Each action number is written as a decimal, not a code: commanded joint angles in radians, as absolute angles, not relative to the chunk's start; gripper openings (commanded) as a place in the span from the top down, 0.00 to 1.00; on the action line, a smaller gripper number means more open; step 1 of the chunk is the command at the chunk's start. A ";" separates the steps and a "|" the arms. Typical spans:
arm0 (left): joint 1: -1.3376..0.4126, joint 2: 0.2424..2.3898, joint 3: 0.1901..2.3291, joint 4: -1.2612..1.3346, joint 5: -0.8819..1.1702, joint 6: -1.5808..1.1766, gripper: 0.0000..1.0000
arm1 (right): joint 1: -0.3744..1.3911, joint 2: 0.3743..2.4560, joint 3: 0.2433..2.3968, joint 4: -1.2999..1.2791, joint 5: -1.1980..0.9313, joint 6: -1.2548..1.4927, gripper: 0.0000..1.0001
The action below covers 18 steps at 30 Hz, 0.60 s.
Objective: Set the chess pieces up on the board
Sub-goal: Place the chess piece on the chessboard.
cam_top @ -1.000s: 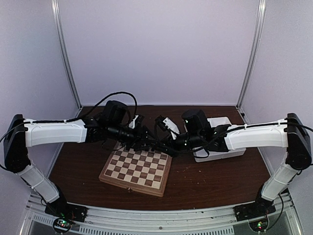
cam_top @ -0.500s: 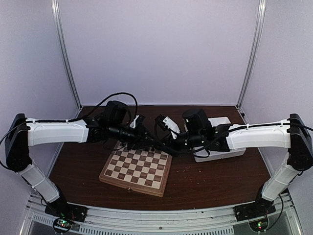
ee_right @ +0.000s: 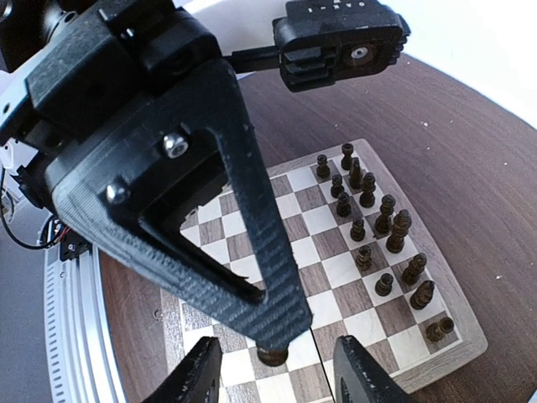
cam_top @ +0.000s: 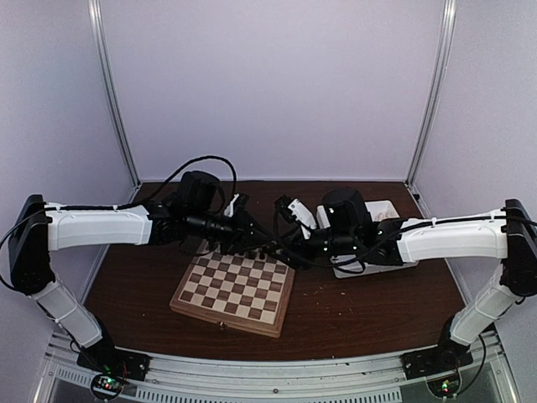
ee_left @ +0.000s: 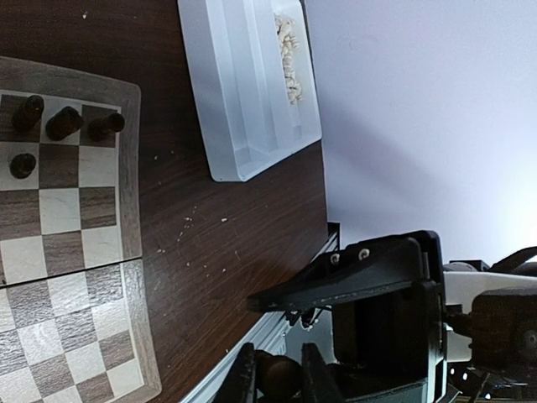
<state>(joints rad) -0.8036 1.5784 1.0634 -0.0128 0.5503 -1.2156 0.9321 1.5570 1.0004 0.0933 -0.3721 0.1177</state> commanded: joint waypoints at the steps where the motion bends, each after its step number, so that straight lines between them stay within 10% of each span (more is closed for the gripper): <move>1: -0.789 1.573 1.055 0.114 0.558 -1.261 0.86 | 0.939 1.464 0.924 0.229 -0.295 0.164 0.50; 18: -0.778 1.640 1.110 0.564 0.607 -1.616 0.87 | 0.939 1.349 0.692 0.828 -0.163 0.430 0.48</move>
